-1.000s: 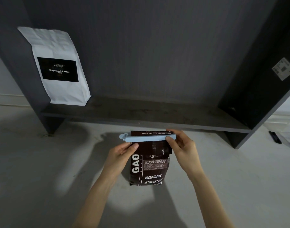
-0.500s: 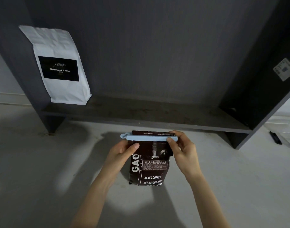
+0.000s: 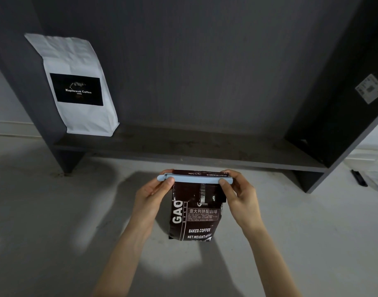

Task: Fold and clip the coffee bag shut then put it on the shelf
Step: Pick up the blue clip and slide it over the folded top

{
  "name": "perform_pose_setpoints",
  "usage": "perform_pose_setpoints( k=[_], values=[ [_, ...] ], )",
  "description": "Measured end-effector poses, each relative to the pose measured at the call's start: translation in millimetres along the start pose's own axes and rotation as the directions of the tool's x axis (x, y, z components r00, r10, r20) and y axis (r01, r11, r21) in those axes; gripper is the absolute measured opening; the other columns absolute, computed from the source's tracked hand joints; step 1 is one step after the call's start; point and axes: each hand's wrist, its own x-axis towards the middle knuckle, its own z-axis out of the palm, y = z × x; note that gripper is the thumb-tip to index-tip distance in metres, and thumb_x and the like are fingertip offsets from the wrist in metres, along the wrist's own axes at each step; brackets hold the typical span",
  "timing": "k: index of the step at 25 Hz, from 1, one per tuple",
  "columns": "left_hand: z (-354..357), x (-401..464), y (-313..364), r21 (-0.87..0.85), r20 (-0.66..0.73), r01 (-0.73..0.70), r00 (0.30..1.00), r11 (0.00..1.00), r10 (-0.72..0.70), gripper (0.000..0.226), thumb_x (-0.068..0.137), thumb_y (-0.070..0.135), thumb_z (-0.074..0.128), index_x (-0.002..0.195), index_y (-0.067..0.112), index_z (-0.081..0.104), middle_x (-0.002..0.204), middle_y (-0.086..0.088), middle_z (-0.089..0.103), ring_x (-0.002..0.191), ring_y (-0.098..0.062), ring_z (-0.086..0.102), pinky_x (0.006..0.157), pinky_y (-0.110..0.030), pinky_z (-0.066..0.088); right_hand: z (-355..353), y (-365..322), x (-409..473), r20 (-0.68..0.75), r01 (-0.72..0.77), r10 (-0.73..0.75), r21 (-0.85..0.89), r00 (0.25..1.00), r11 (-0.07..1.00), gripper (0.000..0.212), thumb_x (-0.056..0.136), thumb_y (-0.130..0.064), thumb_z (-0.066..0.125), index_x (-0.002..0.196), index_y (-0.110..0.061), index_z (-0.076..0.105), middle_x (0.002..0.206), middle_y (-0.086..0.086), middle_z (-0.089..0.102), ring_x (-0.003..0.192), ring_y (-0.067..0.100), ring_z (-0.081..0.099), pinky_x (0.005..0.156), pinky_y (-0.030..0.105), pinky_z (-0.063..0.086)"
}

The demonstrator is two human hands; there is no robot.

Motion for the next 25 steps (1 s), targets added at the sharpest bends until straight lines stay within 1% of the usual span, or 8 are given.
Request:
perform_pose_setpoints(
  k=[4, 7, 13, 16, 18, 20, 23, 25],
  values=[
    [3, 1, -1, 0.035, -0.017, -0.052, 0.998, 0.998, 0.053, 0.013, 0.074, 0.023, 0.063, 0.084, 0.029, 0.070, 0.078, 0.021, 0.074, 0.086, 0.006, 0.064, 0.078, -0.009, 0.046, 0, 0, 0, -0.010, 0.011, -0.011, -0.011, 1.000, 1.000, 0.023, 0.085, -0.013, 0.055, 0.082, -0.036, 0.056, 0.081, -0.003, 0.064, 0.079, 0.012, 0.062, 0.060, 0.013, 0.050],
    [3, 4, -1, 0.065, -0.025, -0.071, 0.997, 0.995, 0.073, 0.018, 0.080, 0.013, 0.060, 0.084, 0.029, 0.069, 0.075, 0.025, 0.072, 0.082, 0.011, 0.062, 0.070, 0.000, 0.042, 0, 0, 0, -0.015, 0.015, -0.015, -0.014, 1.000, 1.000, 0.024, 0.085, -0.013, 0.055, 0.083, -0.036, 0.056, 0.082, -0.003, 0.064, 0.081, 0.012, 0.062, 0.062, 0.014, 0.051],
    [3, 3, -2, 0.087, -0.035, -0.083, 0.996, 0.993, 0.087, 0.019, 0.080, 0.016, 0.060, 0.084, 0.032, 0.069, 0.077, 0.025, 0.072, 0.084, 0.010, 0.062, 0.074, -0.001, 0.044, 3, 3, -2, -0.017, -0.005, 0.005, 0.022, 1.000, 1.000, 0.021, 0.086, -0.017, 0.055, 0.089, -0.038, 0.056, 0.093, 0.005, 0.066, 0.089, 0.020, 0.063, 0.062, 0.021, 0.054],
    [2, 2, 0, 0.103, 0.011, -0.081, 0.997, 0.991, 0.080, 0.021, 0.081, 0.020, 0.059, 0.090, 0.037, 0.066, 0.090, 0.021, 0.072, 0.093, 0.007, 0.061, 0.078, -0.004, 0.046, 3, 9, -7, 0.001, -0.022, 0.022, 0.035, 1.000, 0.999, 0.025, 0.085, -0.025, 0.055, 0.101, -0.043, 0.050, 0.103, 0.006, 0.065, 0.096, 0.016, 0.063, 0.074, 0.029, 0.055],
    [1, 0, 0, 0.130, 0.077, -0.093, 0.994, 0.987, 0.084, 0.027, 0.083, 0.017, 0.057, 0.097, 0.040, 0.061, 0.101, 0.024, 0.066, 0.098, 0.011, 0.057, 0.076, -0.001, 0.043, 4, 15, -11, 0.042, -0.042, 0.040, 0.052, 0.998, 0.998, 0.026, 0.085, -0.024, 0.055, 0.105, -0.039, 0.051, 0.106, 0.001, 0.066, 0.101, 0.015, 0.062, 0.083, 0.032, 0.054],
    [0, -2, -5, 0.155, 0.153, -0.094, 0.986, 0.983, 0.070, 0.035, 0.085, 0.008, 0.055, 0.102, 0.039, 0.055, 0.092, 0.030, 0.068, 0.094, 0.016, 0.056, 0.071, 0.001, 0.042, 5, 24, -13, 0.073, -0.073, 0.070, 0.030, 0.995, 0.997, 0.027, 0.085, -0.018, 0.055, 0.109, -0.030, 0.053, 0.110, 0.002, 0.065, 0.108, 0.020, 0.059, 0.093, 0.041, 0.049],
    [-4, -5, -21, 0.303, 0.228, -0.041, 0.973, 0.952, -0.031, 0.039, 0.083, 0.015, 0.059, 0.116, 0.033, 0.050, 0.105, 0.023, 0.065, 0.102, 0.006, 0.057, 0.087, -0.018, 0.045, 5, 37, -15, 0.106, -0.121, 0.123, -0.026, 0.987, 0.992, 0.041, 0.085, -0.014, 0.056, 0.123, -0.024, 0.046, 0.124, 0.001, 0.058, 0.116, 0.018, 0.053, 0.101, 0.044, 0.043],
    [-8, -6, -31, 0.365, 0.227, -0.015, 0.971, 0.931, -0.073, 0.040, 0.083, 0.014, 0.059, 0.117, 0.033, 0.049, 0.108, 0.018, 0.061, 0.098, 0.009, 0.057, 0.092, -0.024, 0.044, 4, 44, -17, 0.130, -0.154, 0.160, -0.060, 0.979, 0.986, 0.045, 0.084, -0.014, 0.057, 0.125, -0.024, 0.044, 0.126, 0.000, 0.058, 0.117, 0.013, 0.052, 0.101, 0.042, 0.043]
  ],
)
